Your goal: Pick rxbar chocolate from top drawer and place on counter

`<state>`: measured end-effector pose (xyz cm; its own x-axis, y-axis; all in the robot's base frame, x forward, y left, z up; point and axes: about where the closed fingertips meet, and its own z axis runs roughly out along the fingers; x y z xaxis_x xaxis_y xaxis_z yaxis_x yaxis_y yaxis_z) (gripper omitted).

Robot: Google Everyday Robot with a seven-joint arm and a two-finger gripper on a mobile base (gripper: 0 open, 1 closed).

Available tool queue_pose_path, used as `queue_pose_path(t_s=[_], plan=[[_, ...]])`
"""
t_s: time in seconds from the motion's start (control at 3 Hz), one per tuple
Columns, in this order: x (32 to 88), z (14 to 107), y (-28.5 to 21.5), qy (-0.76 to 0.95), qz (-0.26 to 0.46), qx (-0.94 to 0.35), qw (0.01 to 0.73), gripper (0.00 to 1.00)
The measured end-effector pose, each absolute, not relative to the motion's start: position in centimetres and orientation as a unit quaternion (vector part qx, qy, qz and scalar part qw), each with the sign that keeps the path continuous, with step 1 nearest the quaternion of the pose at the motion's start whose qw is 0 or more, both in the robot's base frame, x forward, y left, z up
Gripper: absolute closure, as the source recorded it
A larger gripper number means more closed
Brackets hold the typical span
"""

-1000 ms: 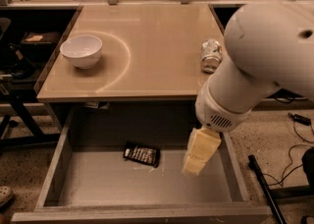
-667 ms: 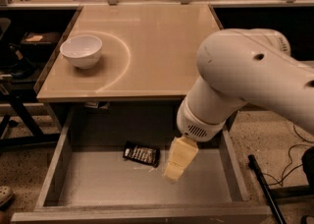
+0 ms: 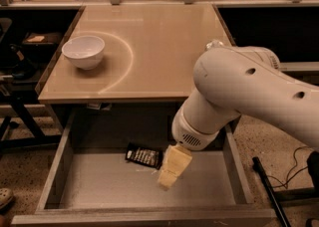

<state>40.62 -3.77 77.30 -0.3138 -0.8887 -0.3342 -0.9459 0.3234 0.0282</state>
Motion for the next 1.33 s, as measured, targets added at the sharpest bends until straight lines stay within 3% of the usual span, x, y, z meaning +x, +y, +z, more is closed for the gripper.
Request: queue_pose_path(t_s=[0.67, 1.33], plan=[[43.9, 69.7, 2.0, 0.812, 0.122, -0.547, 0.164, 0.00], [43.6, 68.2, 2.9, 0.803, 0.129, -0.556, 0.173, 0.00]])
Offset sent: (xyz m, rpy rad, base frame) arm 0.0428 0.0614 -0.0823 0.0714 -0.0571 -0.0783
